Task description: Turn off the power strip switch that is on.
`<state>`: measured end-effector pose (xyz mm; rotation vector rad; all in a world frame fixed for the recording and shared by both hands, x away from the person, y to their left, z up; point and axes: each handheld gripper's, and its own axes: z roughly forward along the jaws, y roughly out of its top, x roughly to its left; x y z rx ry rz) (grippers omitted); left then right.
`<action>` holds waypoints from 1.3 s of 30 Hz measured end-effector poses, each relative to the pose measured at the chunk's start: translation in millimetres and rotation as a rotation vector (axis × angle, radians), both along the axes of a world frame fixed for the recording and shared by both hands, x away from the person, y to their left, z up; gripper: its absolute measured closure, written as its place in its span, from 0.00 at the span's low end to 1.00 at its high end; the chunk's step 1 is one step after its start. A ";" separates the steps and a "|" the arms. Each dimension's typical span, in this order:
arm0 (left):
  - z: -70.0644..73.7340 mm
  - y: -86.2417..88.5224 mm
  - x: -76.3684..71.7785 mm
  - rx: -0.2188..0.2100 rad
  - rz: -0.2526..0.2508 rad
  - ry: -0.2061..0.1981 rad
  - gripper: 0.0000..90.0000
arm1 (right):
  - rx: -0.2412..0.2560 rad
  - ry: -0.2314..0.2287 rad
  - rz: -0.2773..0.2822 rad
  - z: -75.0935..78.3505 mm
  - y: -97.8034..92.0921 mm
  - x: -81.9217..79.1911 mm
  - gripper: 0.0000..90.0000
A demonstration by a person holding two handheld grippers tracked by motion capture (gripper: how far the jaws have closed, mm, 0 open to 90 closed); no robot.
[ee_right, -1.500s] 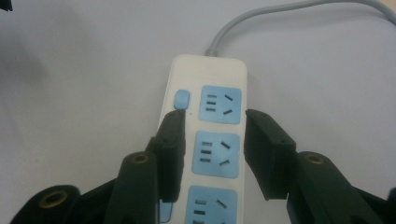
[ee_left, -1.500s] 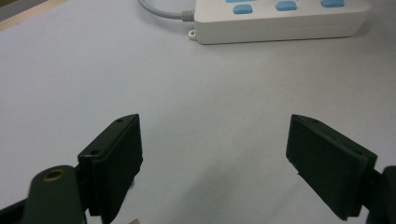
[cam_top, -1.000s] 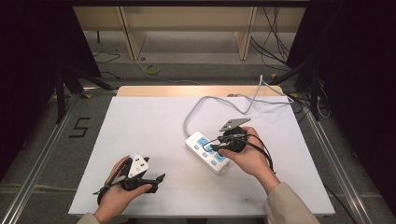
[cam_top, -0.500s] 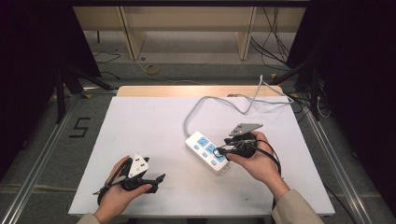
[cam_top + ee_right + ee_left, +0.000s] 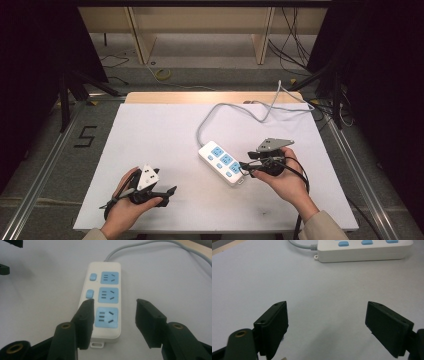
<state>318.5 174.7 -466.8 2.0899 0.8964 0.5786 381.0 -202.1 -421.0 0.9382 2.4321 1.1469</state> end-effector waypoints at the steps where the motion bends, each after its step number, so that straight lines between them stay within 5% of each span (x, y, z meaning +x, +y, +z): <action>1: -0.2 -0.1 0.1 -0.001 0.001 -0.002 0.20 | 0.002 -0.003 -0.001 -1.2 -1.0 -1.0 0.56; 17: -0.5 0.8 0.5 0.002 0.006 0.003 0.20 | 0.036 -0.024 -0.019 -18.6 -22.6 -17.3 0.48; 30: -0.8 1.9 1.3 0.000 0.013 0.002 0.21 | 0.129 -0.048 -0.071 -34.9 -50.5 -33.9 0.38; 39: -0.6 2.8 1.6 0.004 0.016 0.002 0.21 | 0.148 -0.079 -0.093 -42.7 -58.3 -46.5 0.37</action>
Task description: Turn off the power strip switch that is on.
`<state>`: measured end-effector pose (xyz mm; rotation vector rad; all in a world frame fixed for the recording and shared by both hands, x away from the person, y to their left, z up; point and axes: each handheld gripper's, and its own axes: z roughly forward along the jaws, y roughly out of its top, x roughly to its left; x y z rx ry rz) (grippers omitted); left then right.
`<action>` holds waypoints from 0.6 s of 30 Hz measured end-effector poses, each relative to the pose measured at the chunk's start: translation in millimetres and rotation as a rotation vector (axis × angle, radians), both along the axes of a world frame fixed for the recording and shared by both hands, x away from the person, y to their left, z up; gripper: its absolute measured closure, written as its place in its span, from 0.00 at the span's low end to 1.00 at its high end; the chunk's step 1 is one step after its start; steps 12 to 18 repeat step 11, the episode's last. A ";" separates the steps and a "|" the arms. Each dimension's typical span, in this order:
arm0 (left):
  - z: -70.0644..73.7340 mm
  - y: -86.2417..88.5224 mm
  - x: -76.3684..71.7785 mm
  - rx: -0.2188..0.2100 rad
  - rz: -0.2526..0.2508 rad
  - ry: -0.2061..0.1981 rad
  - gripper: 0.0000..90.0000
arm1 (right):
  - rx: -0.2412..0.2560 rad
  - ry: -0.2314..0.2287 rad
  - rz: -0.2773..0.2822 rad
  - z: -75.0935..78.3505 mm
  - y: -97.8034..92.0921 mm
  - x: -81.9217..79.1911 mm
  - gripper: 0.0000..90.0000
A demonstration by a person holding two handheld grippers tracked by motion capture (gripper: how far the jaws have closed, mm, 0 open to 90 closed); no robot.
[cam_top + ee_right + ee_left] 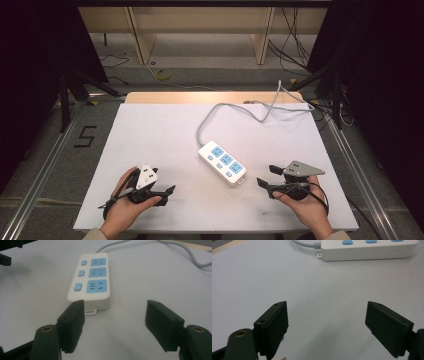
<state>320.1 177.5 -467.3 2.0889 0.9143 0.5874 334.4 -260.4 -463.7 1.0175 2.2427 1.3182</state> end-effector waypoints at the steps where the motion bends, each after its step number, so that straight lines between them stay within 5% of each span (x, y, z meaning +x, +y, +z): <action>1: -0.1 -0.2 0.0 0.000 0.000 -0.002 0.21 | 0.000 0.002 -0.002 -0.5 0.3 -1.0 0.37; 18: -0.3 -0.1 0.8 0.005 0.001 0.003 0.21 | -0.006 -0.007 0.007 -4.3 2.5 -1.4 0.36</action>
